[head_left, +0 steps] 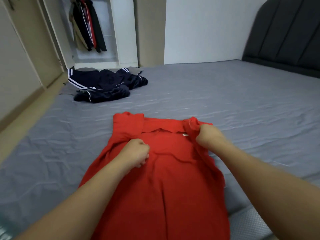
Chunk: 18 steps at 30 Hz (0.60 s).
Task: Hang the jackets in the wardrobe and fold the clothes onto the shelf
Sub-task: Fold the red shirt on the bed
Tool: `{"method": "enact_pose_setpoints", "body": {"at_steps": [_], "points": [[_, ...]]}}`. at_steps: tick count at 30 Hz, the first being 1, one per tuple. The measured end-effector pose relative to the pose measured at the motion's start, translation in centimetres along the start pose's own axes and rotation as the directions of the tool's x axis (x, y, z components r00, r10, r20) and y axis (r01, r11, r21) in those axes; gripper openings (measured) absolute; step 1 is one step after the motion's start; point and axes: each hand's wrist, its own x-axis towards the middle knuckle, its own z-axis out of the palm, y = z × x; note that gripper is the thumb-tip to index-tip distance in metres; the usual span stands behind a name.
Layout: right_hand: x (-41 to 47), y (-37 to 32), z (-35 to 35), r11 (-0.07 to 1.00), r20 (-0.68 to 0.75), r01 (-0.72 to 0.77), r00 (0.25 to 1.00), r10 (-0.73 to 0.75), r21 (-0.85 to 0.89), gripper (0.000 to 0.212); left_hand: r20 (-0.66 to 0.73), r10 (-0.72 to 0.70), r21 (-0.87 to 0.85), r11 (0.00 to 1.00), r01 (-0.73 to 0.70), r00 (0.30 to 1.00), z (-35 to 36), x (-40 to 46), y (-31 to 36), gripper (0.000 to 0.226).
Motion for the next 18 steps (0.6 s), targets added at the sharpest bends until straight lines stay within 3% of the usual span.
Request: {"method": "enact_pose_setpoints", "body": {"at_steps": [1, 3, 5, 7, 9, 11, 12, 14, 16, 18], "points": [[-0.3, -1.2, 0.0, 0.988, -0.073, 0.013, 0.997, -0.025, -0.156, 0.029, -0.043, 0.035, 0.078, 0.996, -0.031, 0.998, -1.4, -0.3, -0.8, 0.015], [-1.2, -4.6, 0.0, 0.974, -0.091, 0.022, 0.995, -0.043, -0.225, 0.029, -0.102, 0.090, 0.236, 0.970, -0.064, 0.991, -4.1, -0.9, -2.7, 0.016], [-2.2, -8.4, 0.2, 0.994, 0.088, 0.029, 0.995, -0.038, 0.104, 0.019, -0.116, 0.102, 0.379, 0.924, -0.051, 0.988, -6.5, -1.7, -4.4, 0.015], [-4.0, -11.5, 1.0, 0.885, 0.287, -0.041, 0.952, -0.106, 0.463, 0.009, -0.133, 0.062, 0.546, 0.838, 0.021, 0.989, -8.7, -2.5, -6.1, 0.031], [-5.3, -12.4, 2.1, 0.852, 0.249, 0.028, 0.951, -0.184, 0.523, 0.016, -0.085, -0.086, 0.638, 0.760, 0.120, 0.993, -10.8, -3.6, -7.5, 0.047], [-7.0, -11.9, 3.1, 0.920, 0.063, 0.076, 0.992, -0.108, 0.384, 0.018, 0.094, -0.320, 0.510, 0.829, 0.230, 0.943, -12.3, -4.9, -8.4, 0.043], [-7.9, -10.8, 3.4, 0.961, -0.071, 0.051, 0.997, -0.033, 0.271, 0.032, 0.203, -0.379, 0.415, 0.868, 0.271, 0.903, -12.6, -5.3, -8.9, 0.036], [-11.0, -8.0, 4.0, 0.975, -0.240, -0.106, 0.959, 0.152, 0.193, 0.054, 0.371, -0.362, 0.219, 0.929, 0.298, 0.855, -13.1, -5.8, -9.7, 0.023], [-13.8, -5.2, 4.5, 0.927, -0.160, -0.313, 0.924, 0.348, 0.207, 0.074, 0.359, -0.267, -0.108, 0.940, 0.324, 0.894, -13.6, -5.7, -10.0, 0.013], [-16.0, -3.3, 4.7, 0.846, 0.054, -0.501, 0.864, 0.500, 0.185, 0.086, 0.224, -0.229, -0.425, 0.852, 0.306, 0.947, -14.6, -5.3, -9.9, 0.023]]}}
